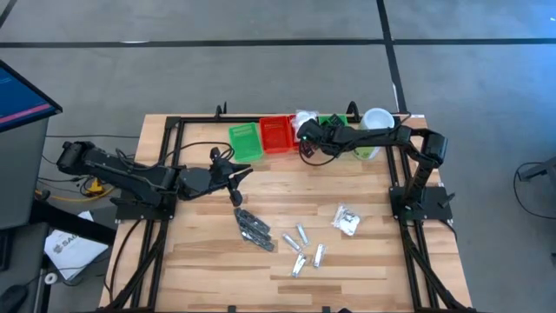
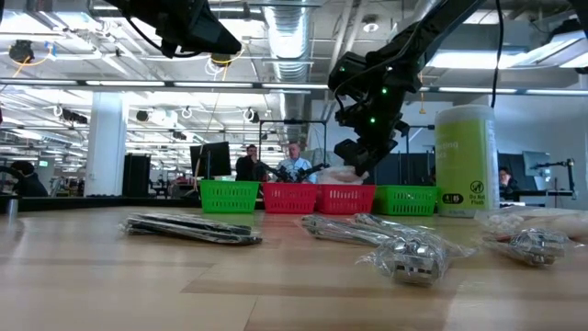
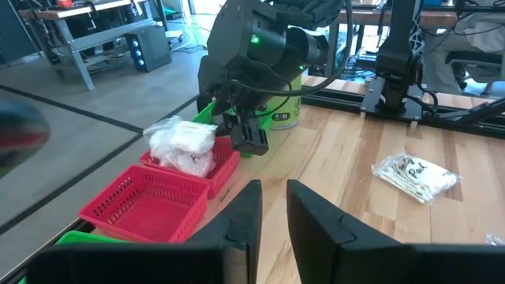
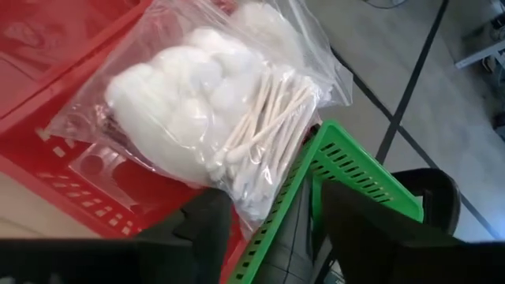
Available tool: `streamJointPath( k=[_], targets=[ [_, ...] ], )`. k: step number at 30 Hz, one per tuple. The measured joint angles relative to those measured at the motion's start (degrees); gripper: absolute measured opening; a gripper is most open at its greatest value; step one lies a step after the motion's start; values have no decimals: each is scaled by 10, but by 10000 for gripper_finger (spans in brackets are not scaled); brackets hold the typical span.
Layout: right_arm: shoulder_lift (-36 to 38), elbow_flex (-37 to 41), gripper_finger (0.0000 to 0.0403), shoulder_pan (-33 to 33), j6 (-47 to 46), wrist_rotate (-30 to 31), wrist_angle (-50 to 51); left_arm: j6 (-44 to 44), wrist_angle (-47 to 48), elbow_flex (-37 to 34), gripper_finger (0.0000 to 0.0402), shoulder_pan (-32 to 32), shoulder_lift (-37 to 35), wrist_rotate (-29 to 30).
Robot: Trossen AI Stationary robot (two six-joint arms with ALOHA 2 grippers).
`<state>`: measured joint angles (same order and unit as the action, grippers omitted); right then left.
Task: Pick & Place Travel size toiletries
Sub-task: Put the white cotton pack into the right red bin
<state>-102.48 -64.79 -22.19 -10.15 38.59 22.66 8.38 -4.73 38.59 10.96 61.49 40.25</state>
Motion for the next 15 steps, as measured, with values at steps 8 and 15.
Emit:
streamJointPath(
  k=[8, 15],
  targets=[
    [0, 0, 214, 8, 1, 0, 0, 0, 0, 0, 53, 0, 0, 0],
    [0, -1, 201, 15, -17, 2, 49, 0, 0, 0, 53, 0, 0, 0]
  ],
)
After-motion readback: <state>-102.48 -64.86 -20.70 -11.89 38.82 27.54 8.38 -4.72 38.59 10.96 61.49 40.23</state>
